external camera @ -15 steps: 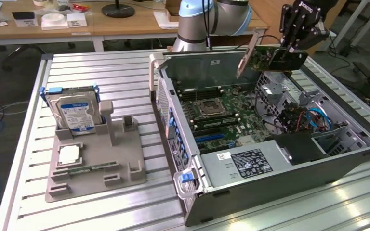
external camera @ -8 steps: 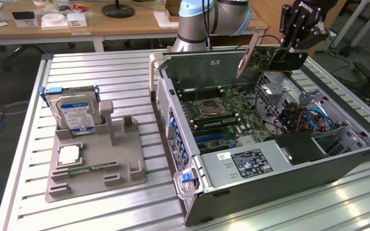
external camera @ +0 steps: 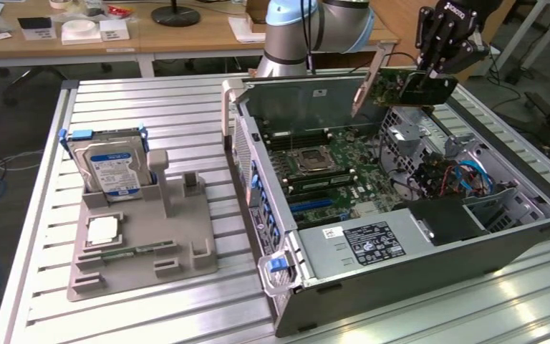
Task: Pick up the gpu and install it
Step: 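Insert the gpu into the slot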
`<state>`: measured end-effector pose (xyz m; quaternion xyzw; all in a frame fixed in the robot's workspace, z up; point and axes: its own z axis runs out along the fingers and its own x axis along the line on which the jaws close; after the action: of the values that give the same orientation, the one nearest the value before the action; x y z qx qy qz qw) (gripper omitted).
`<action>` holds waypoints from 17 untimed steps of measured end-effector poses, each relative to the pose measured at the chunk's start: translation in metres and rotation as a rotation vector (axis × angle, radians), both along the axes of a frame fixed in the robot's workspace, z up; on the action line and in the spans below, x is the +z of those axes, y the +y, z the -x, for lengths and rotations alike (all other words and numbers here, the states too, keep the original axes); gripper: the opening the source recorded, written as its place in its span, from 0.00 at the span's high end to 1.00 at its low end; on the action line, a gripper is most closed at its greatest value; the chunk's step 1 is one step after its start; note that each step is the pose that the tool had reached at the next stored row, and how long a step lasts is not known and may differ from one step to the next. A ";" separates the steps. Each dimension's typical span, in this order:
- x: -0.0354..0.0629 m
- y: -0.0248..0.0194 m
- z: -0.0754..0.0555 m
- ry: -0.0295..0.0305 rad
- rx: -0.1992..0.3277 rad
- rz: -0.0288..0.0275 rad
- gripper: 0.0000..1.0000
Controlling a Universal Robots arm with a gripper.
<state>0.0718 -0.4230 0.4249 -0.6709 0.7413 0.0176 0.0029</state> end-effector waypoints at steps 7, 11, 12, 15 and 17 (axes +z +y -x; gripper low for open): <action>0.0000 0.0000 0.000 0.0000 0.064 -0.0001 0.73; 0.0000 0.0000 0.000 0.0000 0.112 0.0000 0.73; -0.0001 0.0000 0.000 0.0000 0.112 0.0000 0.73; -0.0007 0.0009 0.001 -0.0060 0.116 0.0004 0.73; -0.0016 0.0013 0.002 -0.0171 0.118 0.0013 0.73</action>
<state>0.0702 -0.4217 0.4234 -0.7135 0.7005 0.0115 0.0078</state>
